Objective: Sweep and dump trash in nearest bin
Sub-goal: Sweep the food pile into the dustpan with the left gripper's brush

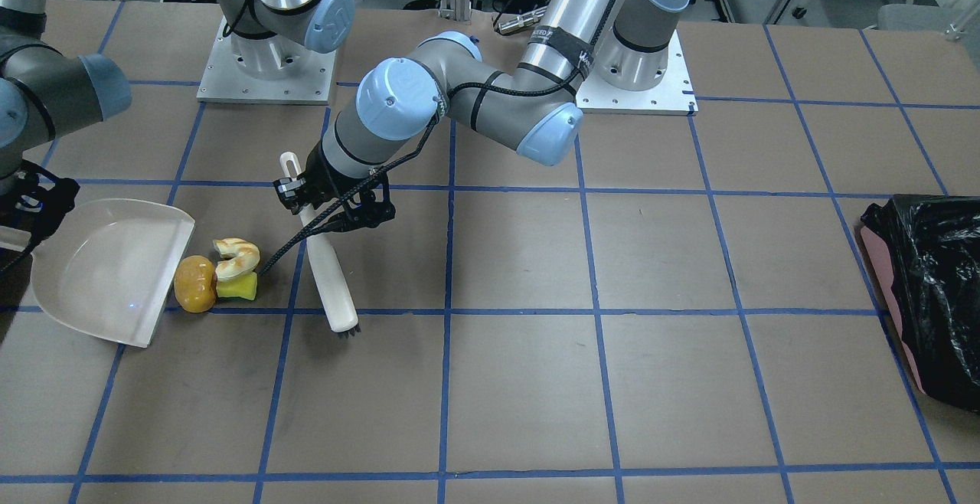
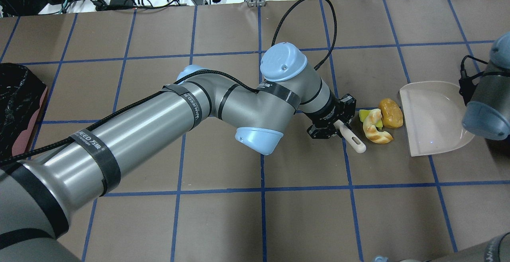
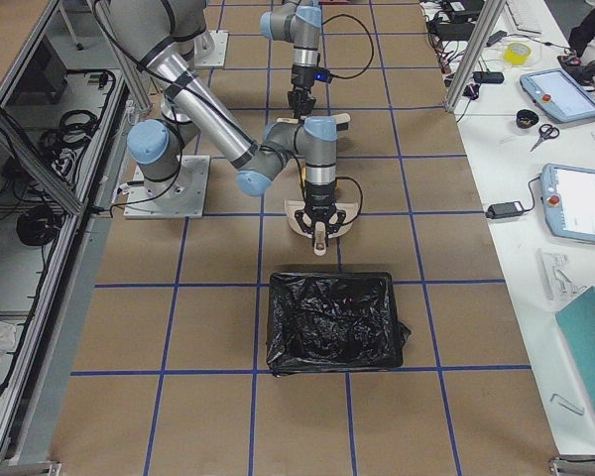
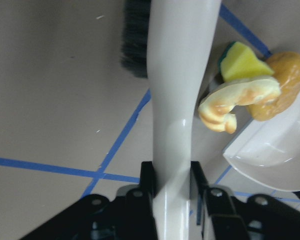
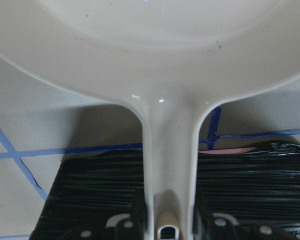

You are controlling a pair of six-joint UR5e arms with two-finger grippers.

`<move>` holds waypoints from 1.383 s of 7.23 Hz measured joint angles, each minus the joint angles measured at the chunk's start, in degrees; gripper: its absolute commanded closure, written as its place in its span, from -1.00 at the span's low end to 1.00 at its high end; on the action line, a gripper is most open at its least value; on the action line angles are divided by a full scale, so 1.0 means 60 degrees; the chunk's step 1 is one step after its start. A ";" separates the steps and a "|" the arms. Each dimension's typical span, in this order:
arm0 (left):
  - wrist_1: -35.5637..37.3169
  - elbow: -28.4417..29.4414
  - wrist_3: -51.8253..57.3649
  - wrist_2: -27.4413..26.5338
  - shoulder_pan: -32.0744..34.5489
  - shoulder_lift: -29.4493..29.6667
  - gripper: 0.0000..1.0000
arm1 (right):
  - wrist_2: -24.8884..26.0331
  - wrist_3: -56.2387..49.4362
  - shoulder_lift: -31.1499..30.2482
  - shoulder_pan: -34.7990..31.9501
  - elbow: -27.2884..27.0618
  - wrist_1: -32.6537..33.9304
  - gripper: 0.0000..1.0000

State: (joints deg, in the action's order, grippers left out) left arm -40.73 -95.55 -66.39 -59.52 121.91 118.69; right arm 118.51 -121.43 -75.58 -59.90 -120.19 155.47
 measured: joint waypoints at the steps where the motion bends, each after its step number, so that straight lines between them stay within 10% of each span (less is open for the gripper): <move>1: 0.0420 -0.0002 -0.0118 0.0037 0.0018 0.0186 1.00 | -0.0003 0.0005 -0.0008 -0.0004 -0.0054 0.0027 1.00; 10: 0.2062 0.0413 -0.0683 -0.0416 0.1203 0.1280 1.00 | -0.0005 0.0008 0.0006 -0.0072 -0.0101 -0.0029 1.00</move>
State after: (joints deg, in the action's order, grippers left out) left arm -28.36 -93.08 -70.49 -62.02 129.12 126.37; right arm 118.48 -121.38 -75.55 -60.33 -120.80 155.30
